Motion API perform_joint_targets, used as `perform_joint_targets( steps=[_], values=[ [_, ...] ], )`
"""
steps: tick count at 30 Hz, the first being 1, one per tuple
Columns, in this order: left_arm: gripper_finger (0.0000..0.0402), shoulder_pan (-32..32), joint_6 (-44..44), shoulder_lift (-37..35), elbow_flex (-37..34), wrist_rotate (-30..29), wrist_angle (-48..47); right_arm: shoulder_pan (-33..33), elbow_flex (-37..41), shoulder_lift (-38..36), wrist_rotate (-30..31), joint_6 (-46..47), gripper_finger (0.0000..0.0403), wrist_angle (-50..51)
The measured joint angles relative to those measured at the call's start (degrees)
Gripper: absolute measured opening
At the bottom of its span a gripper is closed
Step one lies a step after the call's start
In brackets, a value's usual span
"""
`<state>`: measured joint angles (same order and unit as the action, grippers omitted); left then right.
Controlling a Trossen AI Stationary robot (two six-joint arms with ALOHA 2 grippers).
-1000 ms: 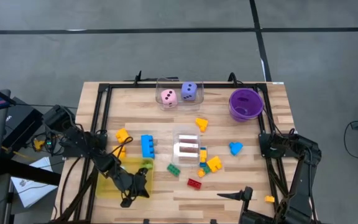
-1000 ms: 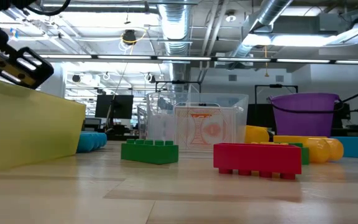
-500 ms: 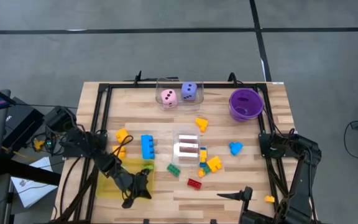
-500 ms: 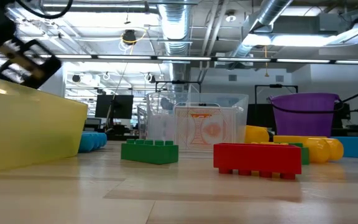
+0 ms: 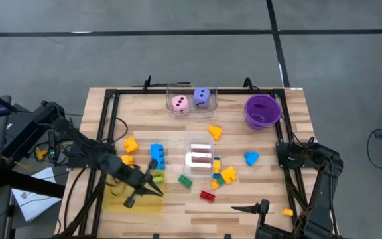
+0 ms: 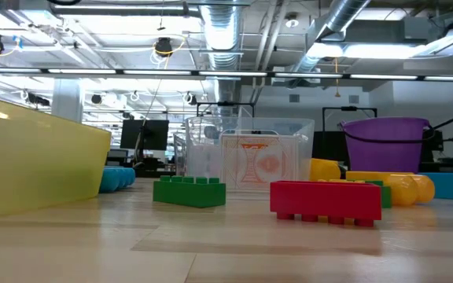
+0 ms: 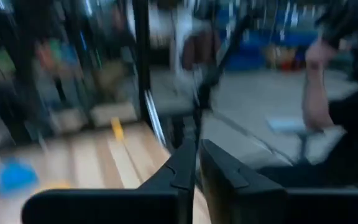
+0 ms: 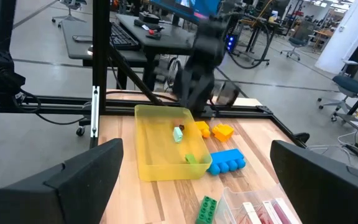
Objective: Pick & Place Toys
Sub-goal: Put the green game piece into the yellow bin
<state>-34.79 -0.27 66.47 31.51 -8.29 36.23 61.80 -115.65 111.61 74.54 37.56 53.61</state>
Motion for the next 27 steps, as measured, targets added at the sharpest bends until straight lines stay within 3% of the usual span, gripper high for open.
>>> perform_joint_targets(
  steps=[5,9,16,20,25,27],
  values=[
    [0.0047,0.00,11.27,-6.81,0.02,-0.25,5.70,-0.07,0.01,0.00,0.00,0.62,0.0400,-0.03],
    [0.0081,-0.01,12.93,-11.11,0.02,-0.27,4.72,-0.07,-0.01,0.00,0.00,0.61,0.0400,0.01],
    [0.0155,-0.93,15.06,-11.98,0.02,-2.64,-1.67,0.02,0.00,0.00,0.00,0.59,0.0400,0.15],
    [0.0201,-0.96,18.21,-10.76,0.02,-13.77,-5.17,0.02,-0.01,0.00,0.00,0.59,0.0400,0.15],
    [0.0255,1.81,16.97,-8.48,0.02,-40.49,-5.34,-0.41,-0.01,0.00,-0.96,0.56,0.0400,0.23],
    [0.0272,3.97,14.23,-6.96,0.02,-47.94,-5.49,-0.48,0.01,0.00,-1.29,0.54,0.0400,0.45]
  ],
)
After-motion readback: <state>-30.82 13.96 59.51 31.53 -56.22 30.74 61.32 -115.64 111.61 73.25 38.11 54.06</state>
